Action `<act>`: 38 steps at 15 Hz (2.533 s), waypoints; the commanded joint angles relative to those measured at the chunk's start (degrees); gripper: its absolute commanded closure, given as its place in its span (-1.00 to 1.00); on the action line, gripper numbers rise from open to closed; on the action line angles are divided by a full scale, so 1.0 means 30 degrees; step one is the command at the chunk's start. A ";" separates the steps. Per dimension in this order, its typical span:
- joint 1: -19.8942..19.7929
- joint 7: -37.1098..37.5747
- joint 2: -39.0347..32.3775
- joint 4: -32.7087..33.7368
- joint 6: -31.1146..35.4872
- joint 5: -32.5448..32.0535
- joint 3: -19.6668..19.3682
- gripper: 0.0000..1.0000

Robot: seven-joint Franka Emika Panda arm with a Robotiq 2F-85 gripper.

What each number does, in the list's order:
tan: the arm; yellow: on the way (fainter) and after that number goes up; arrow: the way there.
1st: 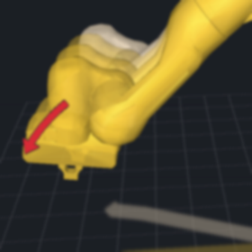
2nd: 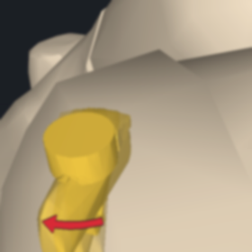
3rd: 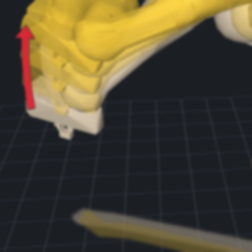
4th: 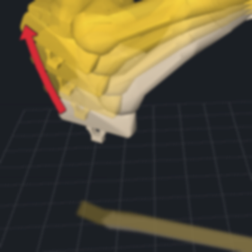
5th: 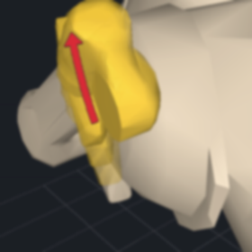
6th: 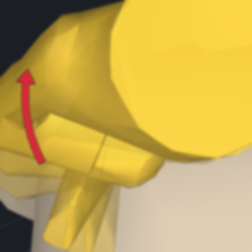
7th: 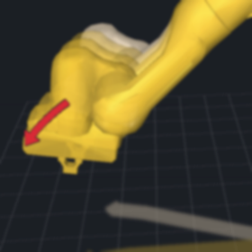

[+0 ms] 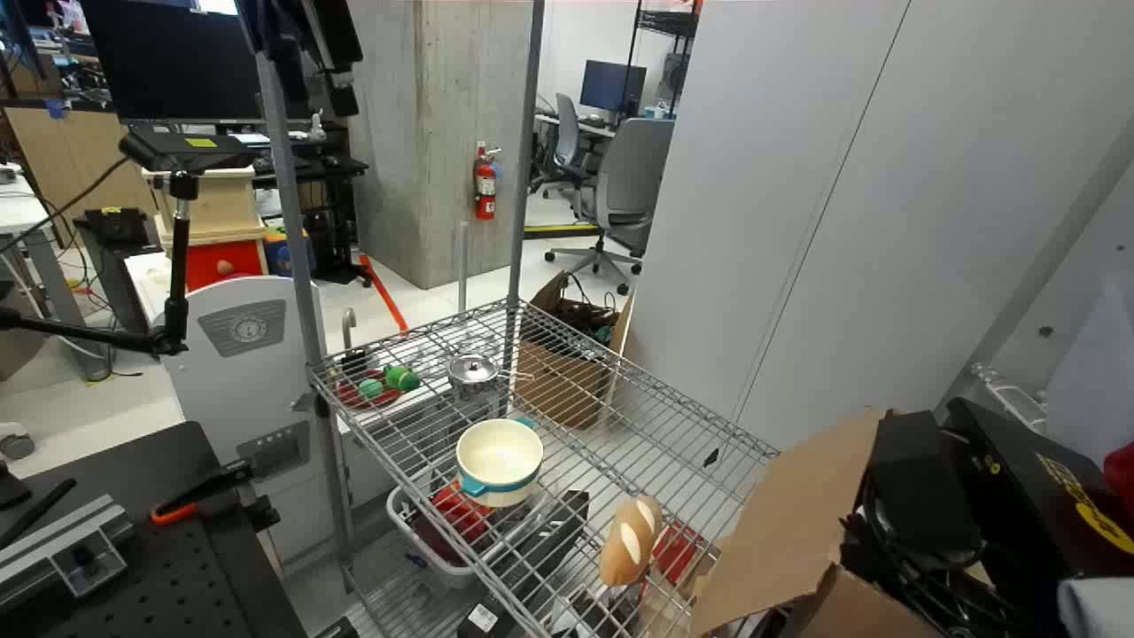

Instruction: Move the white and green pot to the left side of the shelf.

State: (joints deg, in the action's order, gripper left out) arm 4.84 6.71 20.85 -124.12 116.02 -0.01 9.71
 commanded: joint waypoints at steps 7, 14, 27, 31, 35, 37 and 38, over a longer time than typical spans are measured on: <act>0.0174 0.0059 -0.0017 0.0066 -0.0046 -0.0071 -0.0143 -1.00; 0.0174 0.0059 -0.0017 0.0067 -0.0046 -0.0071 -0.0143 -1.00; -0.0621 -0.0197 -0.2733 -0.0415 0.1907 -0.0652 -0.0966 -1.00; -0.1166 -0.0481 -0.5785 -0.0831 0.4419 -0.0836 -0.1818 -1.00; -0.1211 -0.0432 -0.8839 -0.0718 0.6008 -0.0871 -0.2262 -1.00; -0.1048 -0.0265 -1.0009 -0.0538 0.6374 -0.0935 -0.2297 -1.00; -0.0974 -0.0228 -1.0520 -0.0469 0.6561 -0.0984 -0.2298 -1.00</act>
State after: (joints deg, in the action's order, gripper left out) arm 0.94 5.61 -6.60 -127.35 134.30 -2.02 3.26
